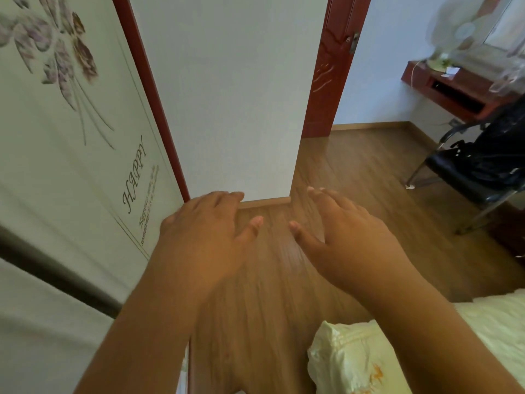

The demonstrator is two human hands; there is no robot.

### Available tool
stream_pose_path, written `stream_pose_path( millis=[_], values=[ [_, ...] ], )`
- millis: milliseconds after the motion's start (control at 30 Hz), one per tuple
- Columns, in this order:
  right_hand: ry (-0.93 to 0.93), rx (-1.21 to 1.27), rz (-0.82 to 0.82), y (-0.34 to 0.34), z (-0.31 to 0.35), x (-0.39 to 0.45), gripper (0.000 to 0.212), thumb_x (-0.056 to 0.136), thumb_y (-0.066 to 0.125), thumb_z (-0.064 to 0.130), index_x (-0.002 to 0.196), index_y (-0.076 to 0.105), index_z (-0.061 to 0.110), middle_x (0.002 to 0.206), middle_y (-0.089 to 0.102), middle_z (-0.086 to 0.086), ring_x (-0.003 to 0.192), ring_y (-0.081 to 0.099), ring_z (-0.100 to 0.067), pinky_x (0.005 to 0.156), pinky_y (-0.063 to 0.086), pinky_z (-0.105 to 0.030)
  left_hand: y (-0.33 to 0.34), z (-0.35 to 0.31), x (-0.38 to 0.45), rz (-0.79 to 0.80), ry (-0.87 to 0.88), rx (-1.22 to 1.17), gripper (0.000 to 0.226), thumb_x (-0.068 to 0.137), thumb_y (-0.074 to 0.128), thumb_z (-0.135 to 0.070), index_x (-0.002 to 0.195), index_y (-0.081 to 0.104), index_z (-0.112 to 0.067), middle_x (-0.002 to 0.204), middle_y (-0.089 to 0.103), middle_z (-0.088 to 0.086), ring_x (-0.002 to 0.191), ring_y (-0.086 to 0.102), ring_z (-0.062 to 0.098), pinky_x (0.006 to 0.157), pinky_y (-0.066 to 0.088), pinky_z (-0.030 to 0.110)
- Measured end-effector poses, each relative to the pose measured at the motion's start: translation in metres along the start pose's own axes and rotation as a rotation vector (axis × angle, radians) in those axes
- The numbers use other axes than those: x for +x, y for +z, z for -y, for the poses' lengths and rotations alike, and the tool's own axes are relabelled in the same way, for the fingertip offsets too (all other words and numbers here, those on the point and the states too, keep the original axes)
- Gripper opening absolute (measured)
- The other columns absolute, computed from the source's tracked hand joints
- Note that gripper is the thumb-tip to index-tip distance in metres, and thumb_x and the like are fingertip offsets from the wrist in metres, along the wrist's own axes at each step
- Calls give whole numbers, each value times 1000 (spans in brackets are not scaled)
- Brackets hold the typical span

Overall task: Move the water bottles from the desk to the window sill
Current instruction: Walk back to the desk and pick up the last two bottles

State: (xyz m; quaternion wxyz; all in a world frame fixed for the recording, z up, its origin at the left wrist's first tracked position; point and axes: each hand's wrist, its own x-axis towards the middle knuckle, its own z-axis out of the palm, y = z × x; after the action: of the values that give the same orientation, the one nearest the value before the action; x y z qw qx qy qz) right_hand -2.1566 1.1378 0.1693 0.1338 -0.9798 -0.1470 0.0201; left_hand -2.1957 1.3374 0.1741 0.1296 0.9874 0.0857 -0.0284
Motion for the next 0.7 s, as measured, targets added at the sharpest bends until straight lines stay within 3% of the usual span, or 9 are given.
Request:
stream_pose_path(
  millis=[367,700],
  values=[
    [-9,9,19,13,18,100,74,96,32,72,160,16,38,167,22,12,152,25,-15,121,24,-41,-14,37,85,-22,-17,23,65,98,26,-69,157,24,-42,164,29,-15,151,27,13,118,30,42],
    [-15,114,28,13,-10,231,74,97,34,70,160,16,36,167,21,12,152,26,-14,120,27,-42,-26,19,205,-9,-71,121,65,99,27,-70,157,22,-42,165,27,-13,152,26,16,118,30,47]
  ],
)
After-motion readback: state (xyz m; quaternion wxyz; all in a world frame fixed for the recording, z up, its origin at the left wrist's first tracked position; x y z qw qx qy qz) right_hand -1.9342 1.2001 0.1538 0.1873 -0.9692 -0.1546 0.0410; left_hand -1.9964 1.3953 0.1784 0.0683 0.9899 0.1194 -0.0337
